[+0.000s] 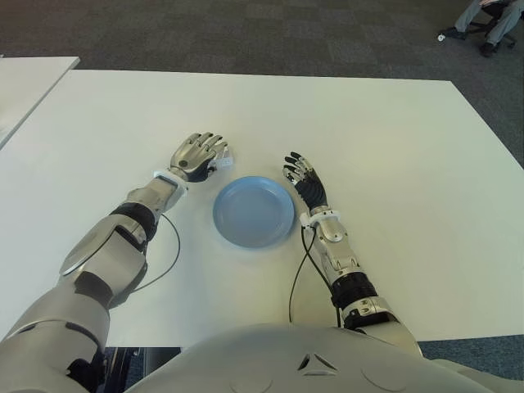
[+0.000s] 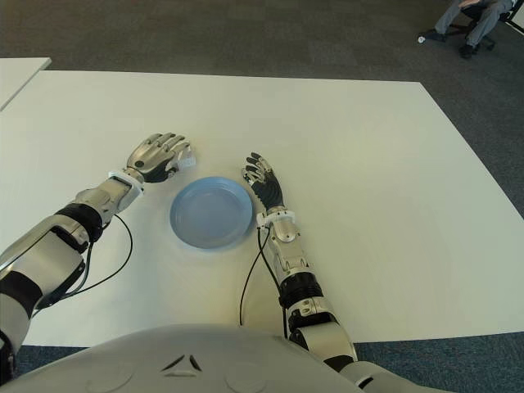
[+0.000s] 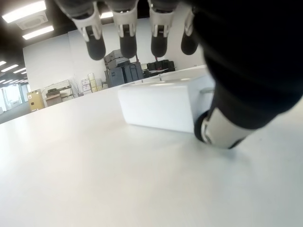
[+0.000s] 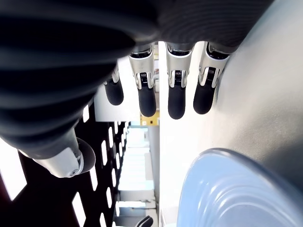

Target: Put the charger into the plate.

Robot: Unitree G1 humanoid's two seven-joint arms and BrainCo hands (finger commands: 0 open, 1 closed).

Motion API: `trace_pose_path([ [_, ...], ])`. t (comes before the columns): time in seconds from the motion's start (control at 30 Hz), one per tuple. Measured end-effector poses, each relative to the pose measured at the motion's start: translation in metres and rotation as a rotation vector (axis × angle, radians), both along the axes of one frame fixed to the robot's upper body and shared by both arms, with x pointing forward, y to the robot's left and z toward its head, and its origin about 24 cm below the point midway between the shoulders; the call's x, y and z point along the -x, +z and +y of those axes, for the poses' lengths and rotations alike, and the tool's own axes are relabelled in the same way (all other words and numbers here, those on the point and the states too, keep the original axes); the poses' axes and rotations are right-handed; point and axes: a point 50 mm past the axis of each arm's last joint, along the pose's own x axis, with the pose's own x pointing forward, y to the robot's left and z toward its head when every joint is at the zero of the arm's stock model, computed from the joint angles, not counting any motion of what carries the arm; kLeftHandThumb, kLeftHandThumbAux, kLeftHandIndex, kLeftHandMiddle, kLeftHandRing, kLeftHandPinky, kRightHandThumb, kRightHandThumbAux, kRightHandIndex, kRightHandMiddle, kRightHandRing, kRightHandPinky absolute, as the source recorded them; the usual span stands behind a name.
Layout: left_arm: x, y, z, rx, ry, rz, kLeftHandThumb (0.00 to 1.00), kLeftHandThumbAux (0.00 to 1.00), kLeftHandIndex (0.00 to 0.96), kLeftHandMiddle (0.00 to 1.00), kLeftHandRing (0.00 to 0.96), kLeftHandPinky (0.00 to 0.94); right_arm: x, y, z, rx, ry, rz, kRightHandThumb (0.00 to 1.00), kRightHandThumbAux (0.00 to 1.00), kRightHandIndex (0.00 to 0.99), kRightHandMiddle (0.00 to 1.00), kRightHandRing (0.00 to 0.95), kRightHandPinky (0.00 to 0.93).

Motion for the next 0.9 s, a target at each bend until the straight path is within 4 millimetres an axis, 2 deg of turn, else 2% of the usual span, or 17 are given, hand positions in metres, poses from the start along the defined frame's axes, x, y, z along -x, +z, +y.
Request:
trace_pose_path([
  [0.4, 0.002, -0.003, 0.004, 0.033, 0.033, 0.04, 0.0, 0.659, 0.004, 0.044, 0.05, 0.092, 0.001, 0.0, -0.001, -0.003, 0.002, 0.0, 0.0, 0.558, 0.115, 0.196, 0.184, 0.189],
  [0.9, 0.007, -0.002, 0.016, 0.079, 0.05, 0.085, 0.0, 0.645, 0.045, 0.07, 0.07, 0.114, 0.002, 0.0, -0.002, -0.004, 0.003, -0.002, 0.0, 0.542, 0.129, 0.218, 0.205, 0.199],
])
